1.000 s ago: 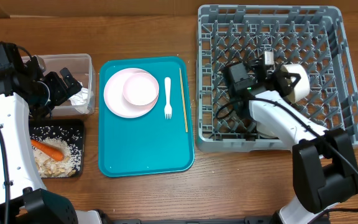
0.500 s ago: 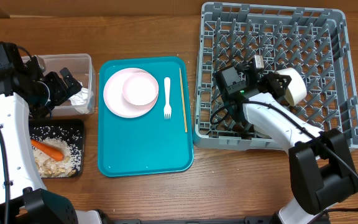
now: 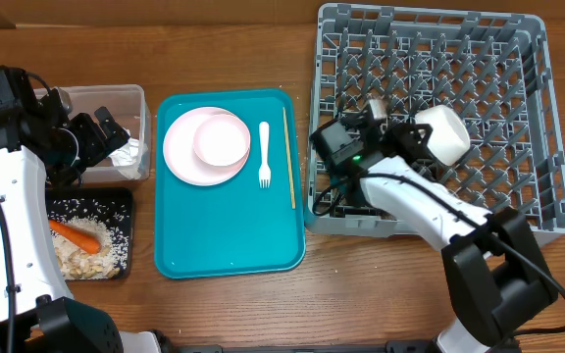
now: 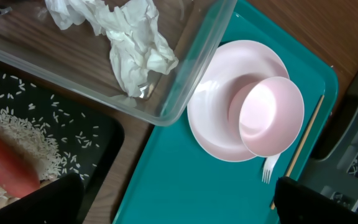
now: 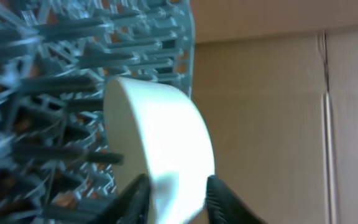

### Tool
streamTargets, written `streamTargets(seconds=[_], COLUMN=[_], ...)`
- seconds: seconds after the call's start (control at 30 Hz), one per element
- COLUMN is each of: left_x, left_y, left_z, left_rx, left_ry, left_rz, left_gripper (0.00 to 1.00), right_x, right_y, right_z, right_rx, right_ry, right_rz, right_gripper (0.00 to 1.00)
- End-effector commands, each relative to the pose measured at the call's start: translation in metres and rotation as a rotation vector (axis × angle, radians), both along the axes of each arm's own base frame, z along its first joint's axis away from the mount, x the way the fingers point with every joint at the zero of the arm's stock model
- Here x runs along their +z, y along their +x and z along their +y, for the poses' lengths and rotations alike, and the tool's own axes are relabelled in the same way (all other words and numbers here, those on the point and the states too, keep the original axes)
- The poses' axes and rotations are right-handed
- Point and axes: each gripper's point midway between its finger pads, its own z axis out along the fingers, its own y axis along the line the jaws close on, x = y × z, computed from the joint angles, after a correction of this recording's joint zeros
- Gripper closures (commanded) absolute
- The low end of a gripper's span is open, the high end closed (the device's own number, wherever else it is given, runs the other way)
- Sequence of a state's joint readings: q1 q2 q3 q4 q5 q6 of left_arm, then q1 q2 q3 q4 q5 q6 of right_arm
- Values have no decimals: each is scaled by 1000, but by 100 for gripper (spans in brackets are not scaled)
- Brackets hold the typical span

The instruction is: Sort waste into correct bins and load items into the dishwasher rack

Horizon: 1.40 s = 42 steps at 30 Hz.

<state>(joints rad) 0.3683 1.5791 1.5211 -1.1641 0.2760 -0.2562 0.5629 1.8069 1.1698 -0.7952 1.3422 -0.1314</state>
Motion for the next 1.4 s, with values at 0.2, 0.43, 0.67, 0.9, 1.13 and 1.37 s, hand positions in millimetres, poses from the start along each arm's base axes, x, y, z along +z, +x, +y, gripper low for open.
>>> streamTargets(seconds=[0.2,0.43,0.67,0.9,1.13,1.37], left_x=[13,13,13,13,13,13], left_y=[0,0,0,0,0,0], left_z=[0,0,0,0,0,0], left_rx=[7,7,7,7,7,7], left_ry=[7,7,7,7,7,7], left_rz=[-36,-35,-36,-36,-36,-36], left_gripper=[0,0,0,0,0,0], right_x=[-29,-21,50,68,41,4], right_y=[-19,-28,-16,-3,0,-6], right_z=[28,53,72,10,-37,-56], right_rx=[25,-39,-48,-232,-390,-465], right_ry=[191,545,1056,1286,1469,1477], right_rz=[32,66,53,-73,-93,-95], right_gripper=[44,40,51,84,90,91])
